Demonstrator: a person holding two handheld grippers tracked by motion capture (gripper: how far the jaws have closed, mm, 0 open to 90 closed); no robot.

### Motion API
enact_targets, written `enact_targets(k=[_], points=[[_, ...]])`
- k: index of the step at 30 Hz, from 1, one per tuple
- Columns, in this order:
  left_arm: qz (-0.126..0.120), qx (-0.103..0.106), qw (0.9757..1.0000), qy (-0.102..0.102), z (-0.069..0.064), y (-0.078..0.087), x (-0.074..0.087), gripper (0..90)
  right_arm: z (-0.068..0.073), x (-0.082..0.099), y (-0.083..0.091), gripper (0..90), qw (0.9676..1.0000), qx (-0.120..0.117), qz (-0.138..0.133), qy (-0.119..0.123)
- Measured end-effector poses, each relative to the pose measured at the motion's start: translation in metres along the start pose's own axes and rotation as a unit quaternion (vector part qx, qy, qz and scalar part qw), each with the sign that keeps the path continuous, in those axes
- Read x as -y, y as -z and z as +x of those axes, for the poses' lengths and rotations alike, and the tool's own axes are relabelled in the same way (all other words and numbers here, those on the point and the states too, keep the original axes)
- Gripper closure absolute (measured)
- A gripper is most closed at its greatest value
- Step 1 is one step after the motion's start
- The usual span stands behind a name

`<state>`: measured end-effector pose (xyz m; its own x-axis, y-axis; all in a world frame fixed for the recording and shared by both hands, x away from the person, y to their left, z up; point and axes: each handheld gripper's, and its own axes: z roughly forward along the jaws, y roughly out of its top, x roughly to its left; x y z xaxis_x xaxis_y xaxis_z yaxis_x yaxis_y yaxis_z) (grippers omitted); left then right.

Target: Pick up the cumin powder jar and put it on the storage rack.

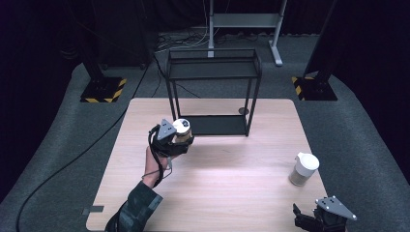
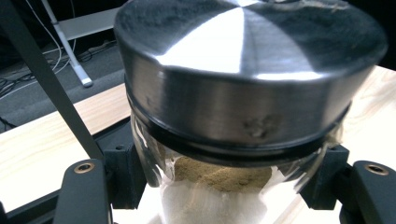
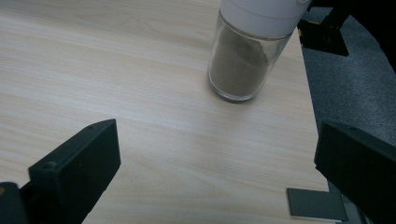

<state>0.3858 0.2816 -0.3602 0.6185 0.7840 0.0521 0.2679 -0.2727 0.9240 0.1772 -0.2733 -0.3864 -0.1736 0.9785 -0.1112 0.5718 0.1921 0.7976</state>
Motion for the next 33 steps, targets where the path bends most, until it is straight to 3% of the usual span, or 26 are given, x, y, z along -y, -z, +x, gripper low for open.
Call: enact_targets(k=[28,33], points=[[0.007,-0.007,0.9999,0.009,0.021,-0.019,-0.028,30.8,0.0,-0.001,-0.001,0.0,1.0,-0.002,0.002,0.001],[0.005,-0.006,1.0,0.003,0.023,-0.019,-0.035,30.8,0.0,-0.001,-0.001,0.0,1.0,-0.001,0.002,0.002]])
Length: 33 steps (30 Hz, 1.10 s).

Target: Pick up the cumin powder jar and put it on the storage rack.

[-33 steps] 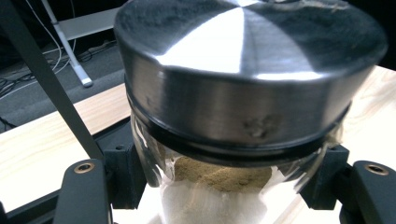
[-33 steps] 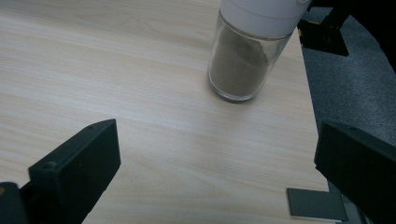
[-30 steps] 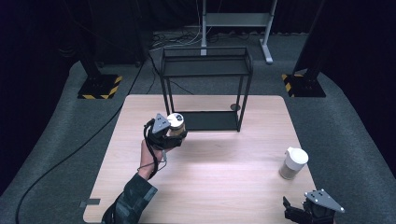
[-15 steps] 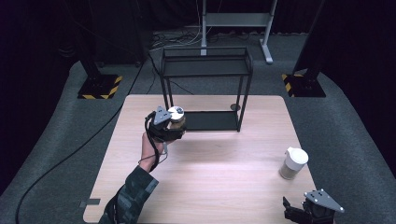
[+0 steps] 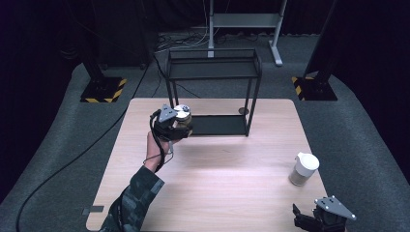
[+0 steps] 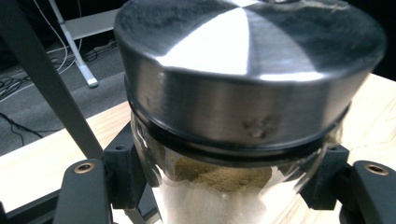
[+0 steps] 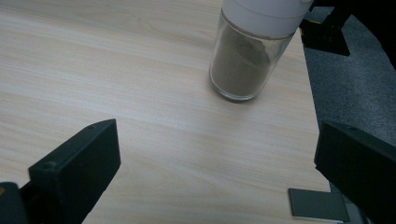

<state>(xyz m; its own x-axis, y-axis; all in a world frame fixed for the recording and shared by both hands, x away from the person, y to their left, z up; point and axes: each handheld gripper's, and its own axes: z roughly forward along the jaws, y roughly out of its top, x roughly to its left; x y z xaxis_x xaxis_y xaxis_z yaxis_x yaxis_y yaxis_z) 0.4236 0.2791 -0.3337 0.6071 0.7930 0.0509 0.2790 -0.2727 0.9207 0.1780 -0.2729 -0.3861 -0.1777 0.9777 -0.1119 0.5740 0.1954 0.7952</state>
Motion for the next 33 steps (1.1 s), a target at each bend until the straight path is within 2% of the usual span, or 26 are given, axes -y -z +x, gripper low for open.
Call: enact_targets(k=[11,19,33], points=[[-0.01,-0.002,0.9999,-0.005,0.002,0.002,-0.015,30.8,0.0,-0.001,0.001,0.0,1.0,0.001,-0.001,-0.001],[-0.006,-0.002,0.9999,-0.013,0.007,0.001,-0.026,30.8,0.0,-0.001,0.002,0.0,1.0,0.002,-0.001,0.0],[-0.013,0.0,0.9996,-0.024,0.008,0.002,-0.044,30.8,0.0,-0.001,0.001,0.0,1.0,0.002,0.001,0.0]])
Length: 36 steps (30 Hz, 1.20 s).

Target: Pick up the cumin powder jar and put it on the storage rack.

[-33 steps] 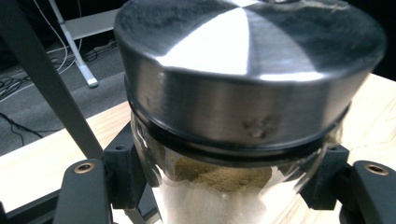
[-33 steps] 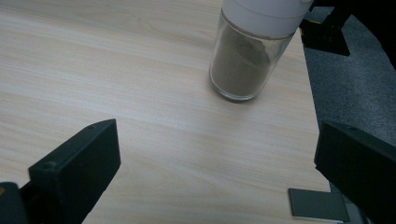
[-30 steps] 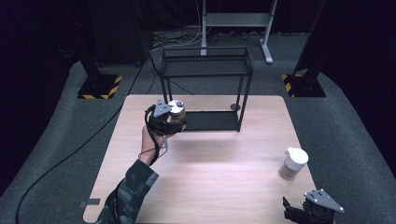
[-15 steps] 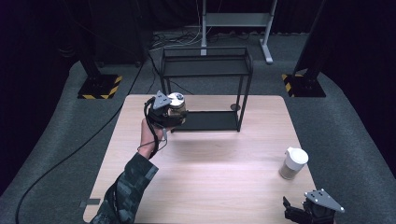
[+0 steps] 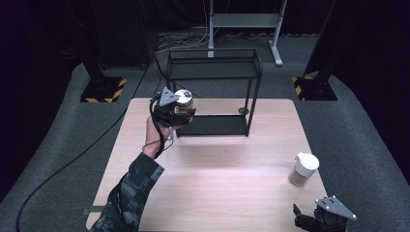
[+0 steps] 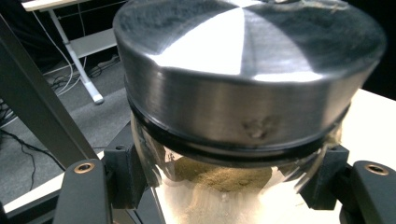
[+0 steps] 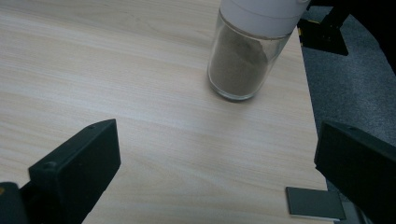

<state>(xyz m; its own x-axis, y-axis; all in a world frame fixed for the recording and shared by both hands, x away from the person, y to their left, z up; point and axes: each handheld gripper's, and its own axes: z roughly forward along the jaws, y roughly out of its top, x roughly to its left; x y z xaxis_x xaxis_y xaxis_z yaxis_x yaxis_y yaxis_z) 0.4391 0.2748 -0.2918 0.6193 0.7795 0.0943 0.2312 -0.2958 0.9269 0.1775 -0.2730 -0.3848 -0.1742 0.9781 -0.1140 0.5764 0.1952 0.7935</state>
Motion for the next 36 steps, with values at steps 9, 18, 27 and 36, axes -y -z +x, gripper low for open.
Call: enact_targets(k=[9,18,27,36], points=[[-0.003,0.002,1.0,0.0,0.004,0.002,-0.01,30.8,0.0,-0.001,0.0,0.0,1.0,0.001,0.0,0.001],[-0.003,0.005,1.0,-0.004,0.007,0.005,-0.019,30.8,0.001,-0.001,0.0,0.0,1.0,0.001,0.0,0.002],[-0.011,0.01,0.9999,-0.009,0.01,0.01,-0.032,30.8,0.002,-0.002,0.0,0.0,1.0,0.002,0.001,0.002],[-0.014,0.01,0.9998,-0.009,0.013,0.012,-0.042,30.8,0.002,-0.002,0.0,0.0,1.0,0.002,0.002,0.004]])
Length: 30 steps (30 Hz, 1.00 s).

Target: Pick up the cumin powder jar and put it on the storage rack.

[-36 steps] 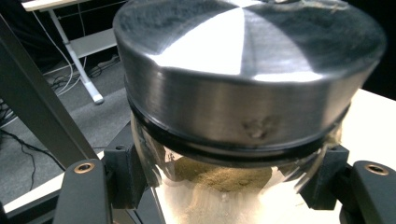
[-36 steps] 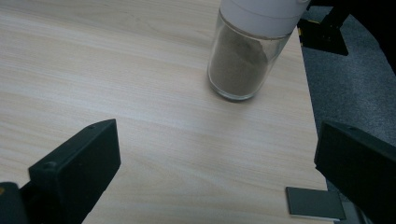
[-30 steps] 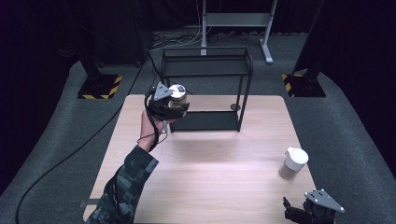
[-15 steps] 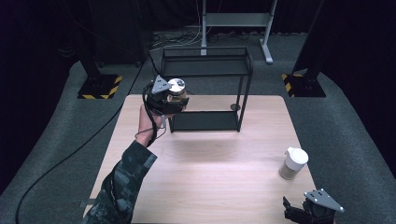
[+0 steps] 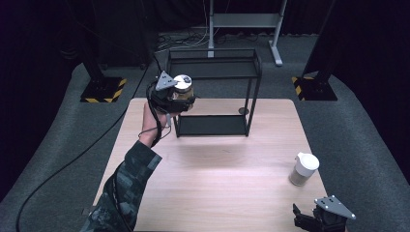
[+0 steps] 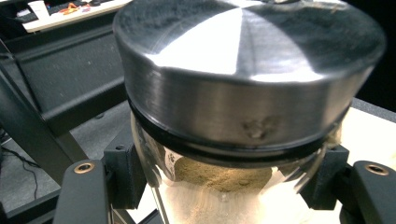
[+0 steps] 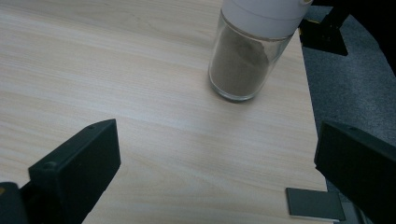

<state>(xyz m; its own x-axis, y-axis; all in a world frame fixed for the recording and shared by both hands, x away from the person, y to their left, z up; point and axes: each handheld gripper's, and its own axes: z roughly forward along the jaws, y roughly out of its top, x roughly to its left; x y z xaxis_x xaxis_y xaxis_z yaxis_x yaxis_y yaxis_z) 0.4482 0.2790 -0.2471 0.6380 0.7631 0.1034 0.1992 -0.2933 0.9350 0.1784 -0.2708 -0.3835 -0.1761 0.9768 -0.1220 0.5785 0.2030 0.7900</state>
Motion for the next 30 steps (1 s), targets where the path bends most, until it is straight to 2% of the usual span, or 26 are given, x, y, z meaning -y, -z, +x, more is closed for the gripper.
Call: enact_targets(k=[11,30], points=[[-0.001,0.005,1.0,0.001,0.004,0.002,-0.012,30.8,-0.001,0.0,0.0,0.0,1.0,-0.001,0.001,-0.001],[-0.007,0.008,0.9998,0.018,0.017,0.005,-0.039,30.8,-0.003,0.001,0.001,0.0,1.0,0.0,-0.001,-0.002]])
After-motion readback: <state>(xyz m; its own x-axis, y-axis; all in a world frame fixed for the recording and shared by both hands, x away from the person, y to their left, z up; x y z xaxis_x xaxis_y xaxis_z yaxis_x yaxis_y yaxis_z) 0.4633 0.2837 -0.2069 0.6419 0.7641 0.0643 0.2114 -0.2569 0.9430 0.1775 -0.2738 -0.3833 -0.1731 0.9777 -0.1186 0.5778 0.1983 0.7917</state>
